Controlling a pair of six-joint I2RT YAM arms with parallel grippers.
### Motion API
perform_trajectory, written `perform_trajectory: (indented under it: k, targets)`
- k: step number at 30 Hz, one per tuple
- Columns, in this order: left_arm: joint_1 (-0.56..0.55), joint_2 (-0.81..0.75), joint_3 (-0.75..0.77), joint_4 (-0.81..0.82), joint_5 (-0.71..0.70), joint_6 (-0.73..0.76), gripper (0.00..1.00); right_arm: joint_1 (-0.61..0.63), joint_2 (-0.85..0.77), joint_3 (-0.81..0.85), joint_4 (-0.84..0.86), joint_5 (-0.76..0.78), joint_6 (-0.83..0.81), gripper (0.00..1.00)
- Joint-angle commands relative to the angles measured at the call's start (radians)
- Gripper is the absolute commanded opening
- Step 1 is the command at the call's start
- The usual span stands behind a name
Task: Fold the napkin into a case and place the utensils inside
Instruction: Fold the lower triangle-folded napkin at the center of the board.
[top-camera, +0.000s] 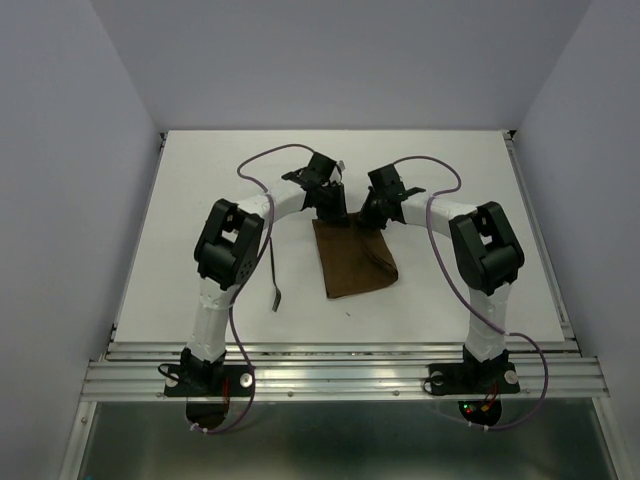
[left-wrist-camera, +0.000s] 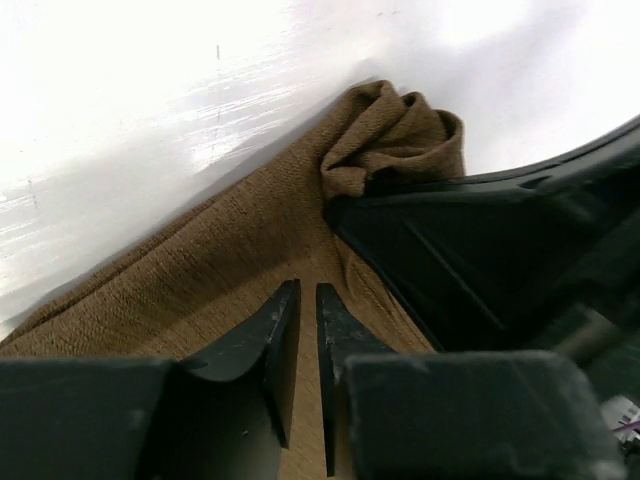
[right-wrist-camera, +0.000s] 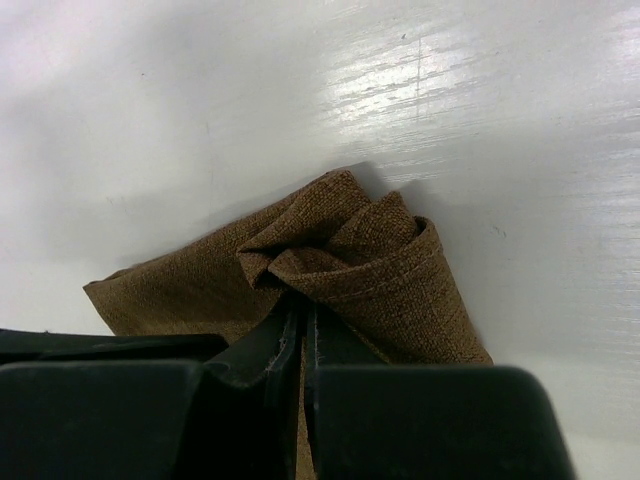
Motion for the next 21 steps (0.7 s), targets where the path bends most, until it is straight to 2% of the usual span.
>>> perform_trajectory:
  k: [1,2,7,14,21]
  targets:
    - [0.009,-0.092,0.001,0.029,-0.005,-0.029,0.28,0.01,0.015,0.0,0.011,0.061,0.012,0.01]
    - [0.011,-0.089,0.002,0.035,-0.006,-0.033,0.31,0.01,0.012,0.0,0.013,0.061,0.018,0.01]
    - [0.012,-0.028,0.022,0.039,-0.003,-0.04,0.32,0.01,-0.005,0.007,0.022,0.058,0.032,0.01]
    - [0.014,0.039,-0.014,0.038,-0.011,-0.033,0.23,0.01,-0.006,0.036,0.022,0.055,0.05,0.01]
    - [0.014,0.036,-0.048,0.049,-0.005,-0.021,0.21,0.01,0.01,0.062,0.022,0.069,0.068,0.01]
